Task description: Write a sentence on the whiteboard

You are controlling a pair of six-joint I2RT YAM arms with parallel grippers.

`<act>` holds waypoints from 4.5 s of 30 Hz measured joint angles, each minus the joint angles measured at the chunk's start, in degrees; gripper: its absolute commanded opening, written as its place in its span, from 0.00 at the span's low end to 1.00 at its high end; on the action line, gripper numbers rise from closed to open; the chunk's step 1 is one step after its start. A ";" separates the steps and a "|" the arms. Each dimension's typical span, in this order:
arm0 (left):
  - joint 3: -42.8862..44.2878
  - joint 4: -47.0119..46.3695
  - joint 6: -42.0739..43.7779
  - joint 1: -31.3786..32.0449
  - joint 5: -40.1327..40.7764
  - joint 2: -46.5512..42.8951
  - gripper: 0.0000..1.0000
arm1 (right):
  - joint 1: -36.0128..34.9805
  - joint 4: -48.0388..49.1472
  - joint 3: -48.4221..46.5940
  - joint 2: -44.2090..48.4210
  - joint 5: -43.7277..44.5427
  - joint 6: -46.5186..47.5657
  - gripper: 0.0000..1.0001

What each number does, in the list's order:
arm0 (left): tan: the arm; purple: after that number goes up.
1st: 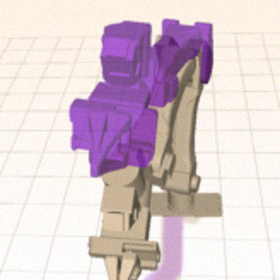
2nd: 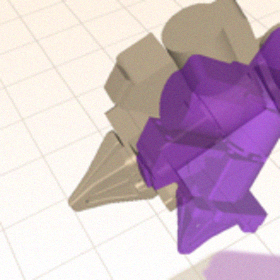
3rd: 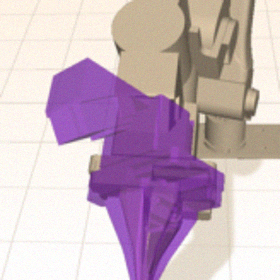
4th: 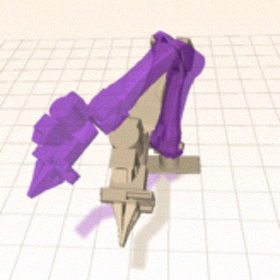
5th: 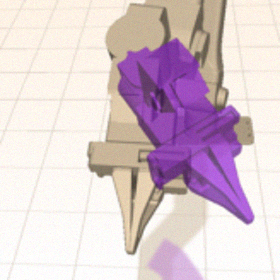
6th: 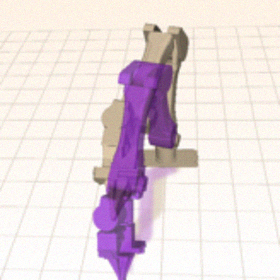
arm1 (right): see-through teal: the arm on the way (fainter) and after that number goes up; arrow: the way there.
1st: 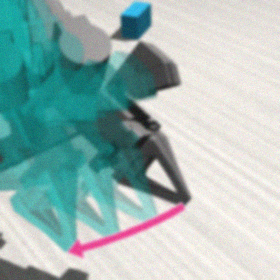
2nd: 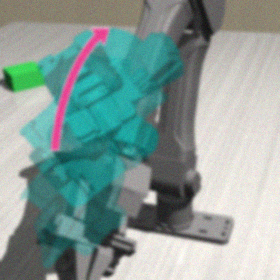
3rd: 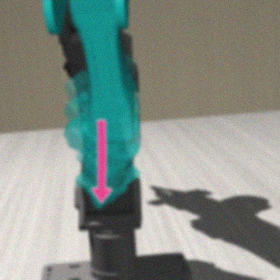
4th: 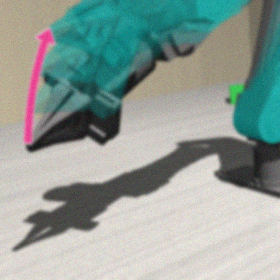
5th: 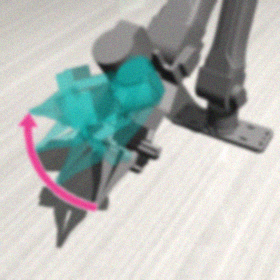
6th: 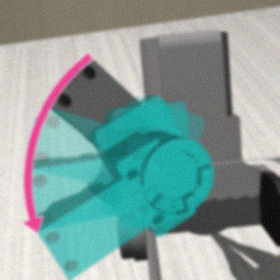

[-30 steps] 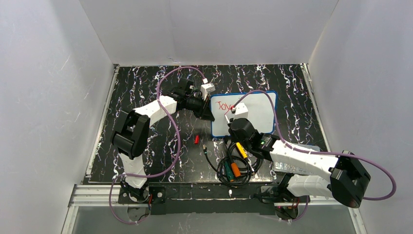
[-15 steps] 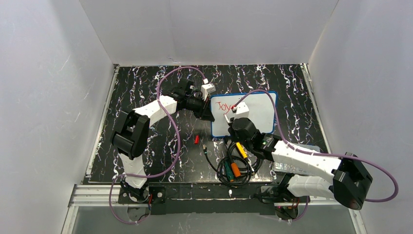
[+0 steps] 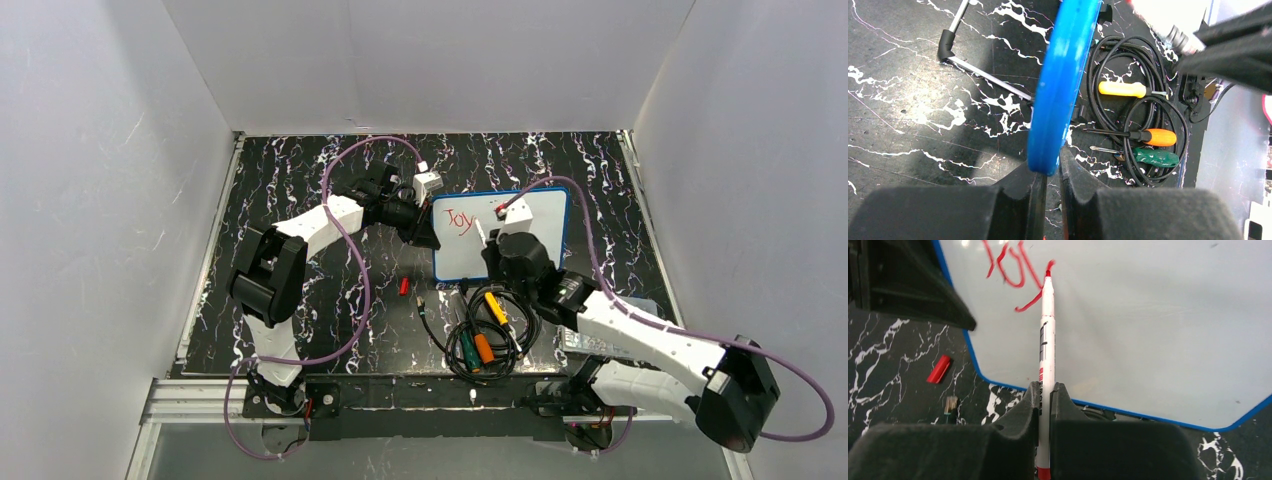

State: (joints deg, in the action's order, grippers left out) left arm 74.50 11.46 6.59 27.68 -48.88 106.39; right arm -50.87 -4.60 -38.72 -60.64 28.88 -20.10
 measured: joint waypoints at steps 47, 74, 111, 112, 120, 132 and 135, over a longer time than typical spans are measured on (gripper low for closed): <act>0.24 0.63 0.24 0.09 0.20 0.00 0.00 | 9.40 -2.14 2.89 3.37 -9.79 -0.35 0.01; 0.26 0.87 0.02 0.09 0.22 0.00 0.00 | 9.40 1.77 1.46 1.62 -6.67 2.14 0.01; 0.26 1.05 0.20 0.11 0.17 0.00 0.00 | 9.40 0.57 4.13 3.39 -4.55 0.63 0.01; 0.26 1.05 0.20 0.11 0.20 0.00 0.00 | 9.40 0.52 4.26 3.54 -4.70 0.52 0.01; 0.26 1.05 0.22 0.13 0.17 0.00 0.00 | 9.40 0.37 4.76 4.04 -5.01 0.33 0.01; 0.26 1.05 0.00 0.13 0.22 0.00 0.00 | 9.27 1.66 3.89 2.71 -2.73 1.07 0.01; 0.26 1.05 -0.02 0.13 0.22 0.00 0.00 | 9.22 2.60 3.48 2.25 -1.95 1.38 0.01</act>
State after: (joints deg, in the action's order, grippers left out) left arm 74.76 12.51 6.57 27.81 -48.66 106.39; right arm -41.65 -2.00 -35.24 -58.39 26.94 -18.72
